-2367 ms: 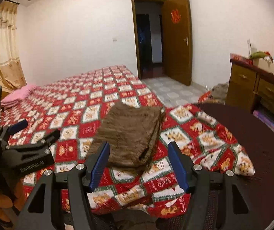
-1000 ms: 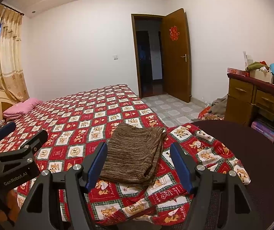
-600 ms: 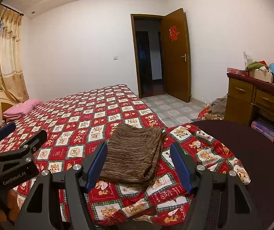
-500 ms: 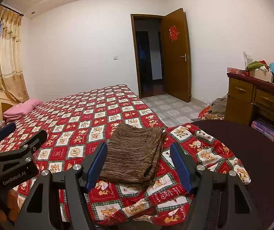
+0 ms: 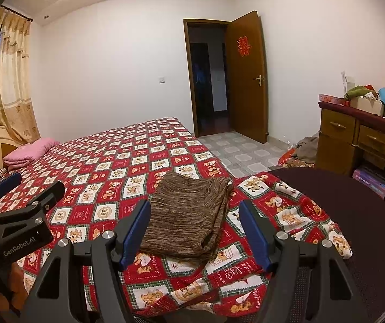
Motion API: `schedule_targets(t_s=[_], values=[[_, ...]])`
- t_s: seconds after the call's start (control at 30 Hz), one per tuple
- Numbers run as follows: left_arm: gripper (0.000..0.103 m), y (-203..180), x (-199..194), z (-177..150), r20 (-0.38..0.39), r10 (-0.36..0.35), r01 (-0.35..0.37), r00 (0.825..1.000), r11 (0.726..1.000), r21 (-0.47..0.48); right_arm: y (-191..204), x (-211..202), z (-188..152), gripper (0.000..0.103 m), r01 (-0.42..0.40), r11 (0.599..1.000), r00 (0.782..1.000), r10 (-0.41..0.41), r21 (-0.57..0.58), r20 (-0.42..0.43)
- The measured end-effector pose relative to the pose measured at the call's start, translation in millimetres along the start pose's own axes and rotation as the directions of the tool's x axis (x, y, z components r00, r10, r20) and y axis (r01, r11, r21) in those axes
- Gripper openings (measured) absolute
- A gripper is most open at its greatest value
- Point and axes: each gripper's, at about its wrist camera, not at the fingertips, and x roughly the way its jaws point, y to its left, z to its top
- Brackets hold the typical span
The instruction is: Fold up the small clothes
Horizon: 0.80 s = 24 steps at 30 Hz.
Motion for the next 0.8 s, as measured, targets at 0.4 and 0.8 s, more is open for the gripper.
schedule_targets(t_s=[0.4,0.8], values=[[0.103,-13.0,4.6,-0.8,0.003,0.056,-0.056,0.998,0.998,0.027,2.0,-1.0,-1.0,0.069,0.014,1.000,1.000,-0.013,-0.017,0.008],[0.103,-11.3,8.4,1.5,-0.010,0.048,-0.048,0.999,0.999,0.007,2.8,0.7,-2.0,0.069,0.019,1.000,1.000,-0.018,-0.022,0.007]])
